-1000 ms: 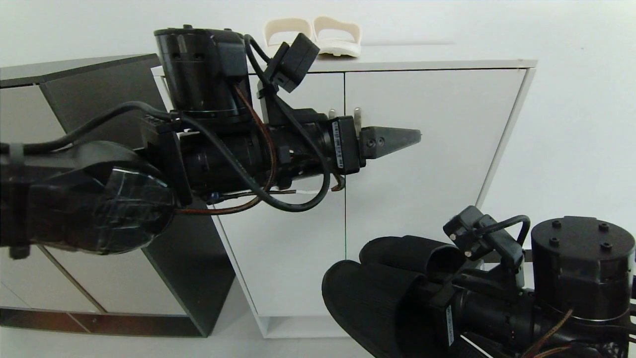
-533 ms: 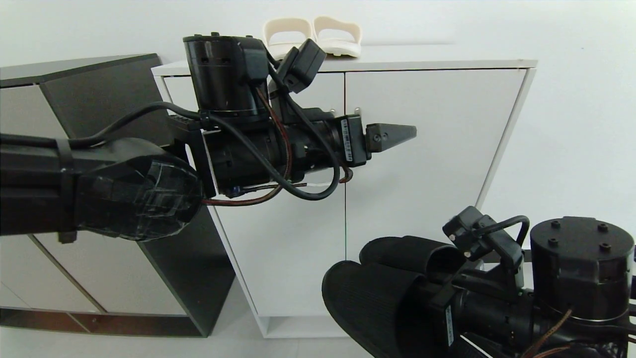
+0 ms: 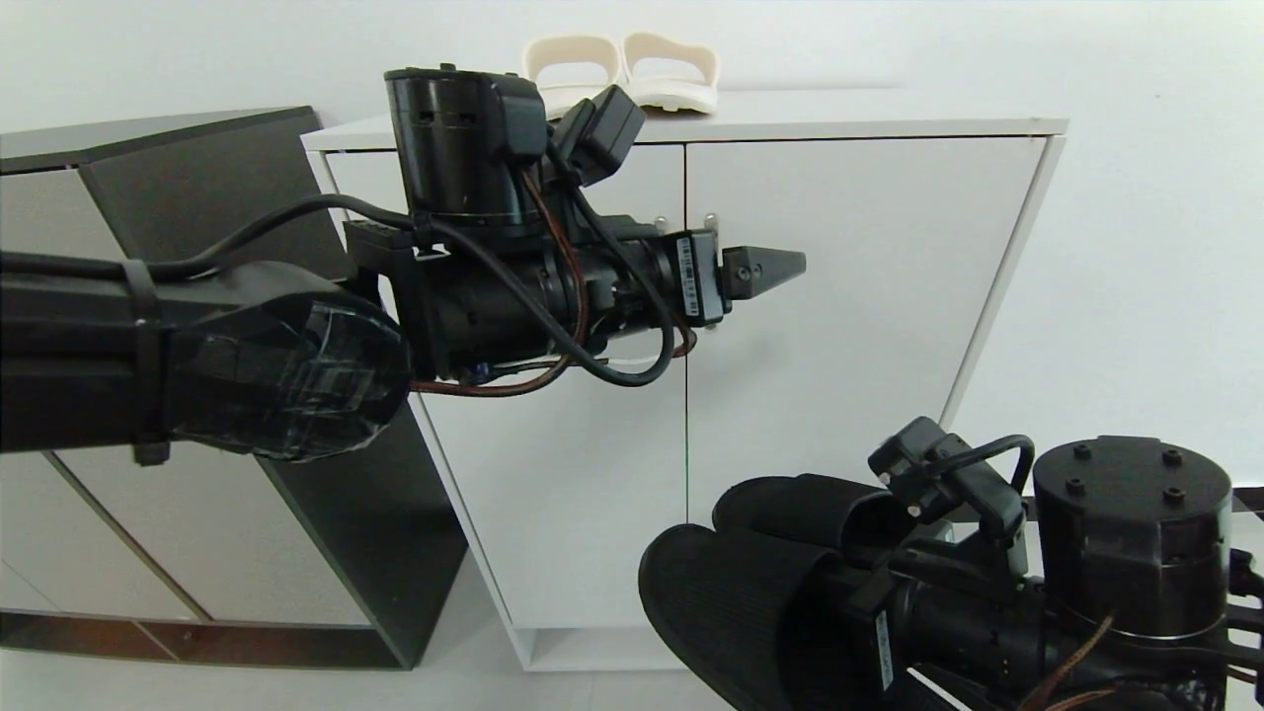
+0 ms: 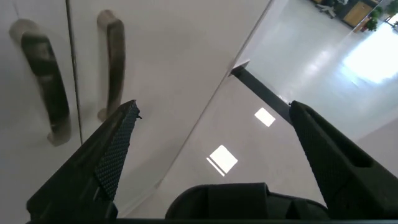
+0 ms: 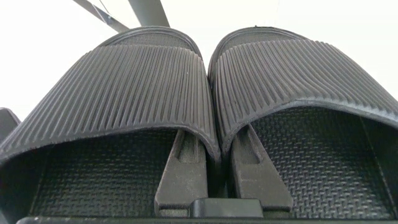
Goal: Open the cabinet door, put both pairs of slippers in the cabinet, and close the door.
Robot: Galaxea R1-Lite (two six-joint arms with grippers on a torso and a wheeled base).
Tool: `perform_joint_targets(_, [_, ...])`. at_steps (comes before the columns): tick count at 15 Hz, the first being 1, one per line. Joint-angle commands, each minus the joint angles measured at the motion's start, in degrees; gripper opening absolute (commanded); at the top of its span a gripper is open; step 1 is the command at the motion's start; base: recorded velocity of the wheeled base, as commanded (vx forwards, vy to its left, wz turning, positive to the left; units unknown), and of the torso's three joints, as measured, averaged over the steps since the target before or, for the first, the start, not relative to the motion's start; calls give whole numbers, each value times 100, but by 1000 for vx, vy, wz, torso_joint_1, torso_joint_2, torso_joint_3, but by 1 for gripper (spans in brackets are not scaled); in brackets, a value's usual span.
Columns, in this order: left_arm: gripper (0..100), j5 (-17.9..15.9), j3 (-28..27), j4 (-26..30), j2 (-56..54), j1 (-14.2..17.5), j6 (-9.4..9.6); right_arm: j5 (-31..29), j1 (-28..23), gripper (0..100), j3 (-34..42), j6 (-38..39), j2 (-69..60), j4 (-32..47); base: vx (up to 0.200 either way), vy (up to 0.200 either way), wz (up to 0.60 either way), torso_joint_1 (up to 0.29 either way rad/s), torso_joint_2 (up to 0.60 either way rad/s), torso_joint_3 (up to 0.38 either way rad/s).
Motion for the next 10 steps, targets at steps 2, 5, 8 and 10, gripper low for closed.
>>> perform_joint_targets(2, [100,151,-208,8,218,34,-2,1,2,0,-2,1,40,-3,0,0,0,0,0,0])
perform_joint_targets(5, [100,212,-419,17,446,69,-2,1,2,0,-2,1,49,-3,0,0,0,0,0,0])
perform_joint_targets(8, [100,353,-568,61,534,113,-2,1,2,0,7,10,84,-3,0,0,0,0,0,0])
perform_joint_targets(10, [100,379,-630,87,587,148,-2,-8,2,0,-2,1,84,-3,0,0,0,0,0,0])
